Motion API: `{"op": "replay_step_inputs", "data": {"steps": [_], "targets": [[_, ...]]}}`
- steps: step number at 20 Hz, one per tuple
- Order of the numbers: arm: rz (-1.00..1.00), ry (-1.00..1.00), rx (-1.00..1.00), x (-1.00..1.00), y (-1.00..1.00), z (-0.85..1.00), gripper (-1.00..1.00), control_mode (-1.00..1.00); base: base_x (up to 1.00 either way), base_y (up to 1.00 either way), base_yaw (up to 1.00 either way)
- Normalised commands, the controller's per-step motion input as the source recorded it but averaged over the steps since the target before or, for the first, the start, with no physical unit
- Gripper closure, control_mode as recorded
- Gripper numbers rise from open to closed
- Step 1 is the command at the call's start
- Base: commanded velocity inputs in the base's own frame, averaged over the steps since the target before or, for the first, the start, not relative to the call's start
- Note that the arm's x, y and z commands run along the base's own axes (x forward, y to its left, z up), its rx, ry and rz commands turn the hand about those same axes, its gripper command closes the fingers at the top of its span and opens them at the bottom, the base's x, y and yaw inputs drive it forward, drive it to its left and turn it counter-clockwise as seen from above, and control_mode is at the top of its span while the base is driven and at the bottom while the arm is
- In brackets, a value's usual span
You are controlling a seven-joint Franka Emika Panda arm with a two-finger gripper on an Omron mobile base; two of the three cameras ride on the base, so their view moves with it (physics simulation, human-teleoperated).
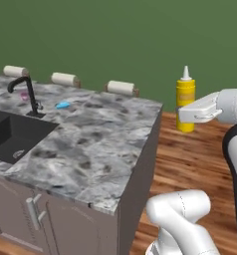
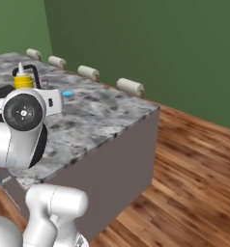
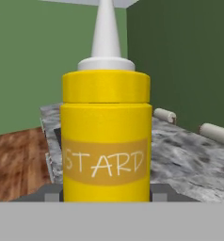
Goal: Move the mustard and oil and vinegar bottle from the cabinet to the dining counter.
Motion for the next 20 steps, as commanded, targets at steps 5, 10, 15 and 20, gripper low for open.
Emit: {"op": "replay_step_inputs", "data": {"steps": [5,10,15,20], "targets": [[0.00,0.00,0.00,0.00,0.00,0.00,1.00,1.00,0.46,-0.66,0.00],[0.00,0.00,0.00,0.00,0.00,0.00,1.00,1.00,0.46,-0.68,0.00],[0.00,0.00,0.00,0.00,0.00,0.00,1.00,1.00,0.42,-0.71,0.00],[0.00,0.00,0.00,0.00,0.00,0.00,1.00,1.00,0.12,-0.78,0.00]]}}
